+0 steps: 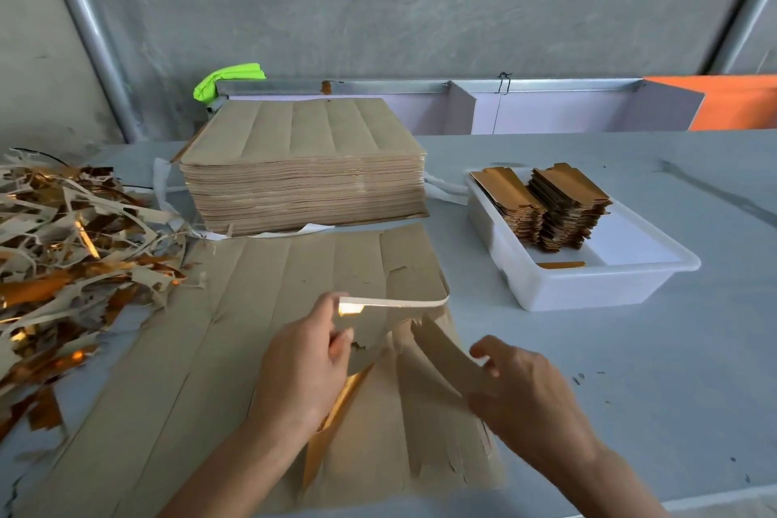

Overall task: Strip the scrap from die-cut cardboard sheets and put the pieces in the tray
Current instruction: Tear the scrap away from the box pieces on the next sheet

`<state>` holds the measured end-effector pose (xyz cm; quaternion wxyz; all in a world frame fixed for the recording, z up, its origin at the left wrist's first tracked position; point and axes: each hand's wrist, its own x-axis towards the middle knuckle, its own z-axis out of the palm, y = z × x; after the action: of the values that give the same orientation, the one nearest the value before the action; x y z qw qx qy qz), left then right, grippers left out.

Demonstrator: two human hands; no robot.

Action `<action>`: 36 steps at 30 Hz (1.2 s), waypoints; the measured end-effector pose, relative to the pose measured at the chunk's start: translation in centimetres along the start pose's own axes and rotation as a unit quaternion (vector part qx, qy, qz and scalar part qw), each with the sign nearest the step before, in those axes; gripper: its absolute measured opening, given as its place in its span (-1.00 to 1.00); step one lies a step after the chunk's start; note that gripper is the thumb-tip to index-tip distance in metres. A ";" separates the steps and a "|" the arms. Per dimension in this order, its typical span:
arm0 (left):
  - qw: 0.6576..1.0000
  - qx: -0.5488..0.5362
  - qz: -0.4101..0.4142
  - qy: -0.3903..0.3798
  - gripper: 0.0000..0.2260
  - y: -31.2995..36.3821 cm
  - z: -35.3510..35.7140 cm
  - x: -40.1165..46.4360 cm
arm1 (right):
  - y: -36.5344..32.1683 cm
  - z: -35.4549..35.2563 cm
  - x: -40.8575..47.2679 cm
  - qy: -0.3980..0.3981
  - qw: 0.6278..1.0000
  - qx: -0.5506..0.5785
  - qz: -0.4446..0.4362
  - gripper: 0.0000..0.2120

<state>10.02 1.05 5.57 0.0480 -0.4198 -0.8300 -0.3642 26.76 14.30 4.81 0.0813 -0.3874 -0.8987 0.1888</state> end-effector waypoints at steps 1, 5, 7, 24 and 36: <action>0.999 0.028 0.011 -0.019 -0.68 0.2 -0.1 -0.2 | -0.6 0.2 0.4 0.010 1.000 -0.021 -0.018 -0.65; 0.976 0.158 0.151 0.023 -0.14 0.6 -0.1 -0.3 | -2.6 1.1 2.0 0.034 0.996 -0.026 -0.083 -0.83; 0.930 0.232 0.267 0.099 -0.17 1.1 0.1 0.1 | -3.4 1.6 2.6 0.046 0.994 -0.017 -0.101 -0.90; 0.986 -0.080 -0.028 -0.144 -0.80 -1.6 -0.9 4.9 | -1.5 -0.8 3.3 -0.070 0.968 0.239 -0.014 -0.82; 0.642 -0.715 -0.271 0.053 -0.89 -2.7 -2.9 7.0 | 0.9 -0.7 4.5 -0.082 0.833 0.512 0.194 -0.88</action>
<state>2.86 2.78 8.91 -0.3240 -0.0597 -0.3832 -0.8629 24.50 18.30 5.12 0.1562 -0.4402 -0.5828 0.6650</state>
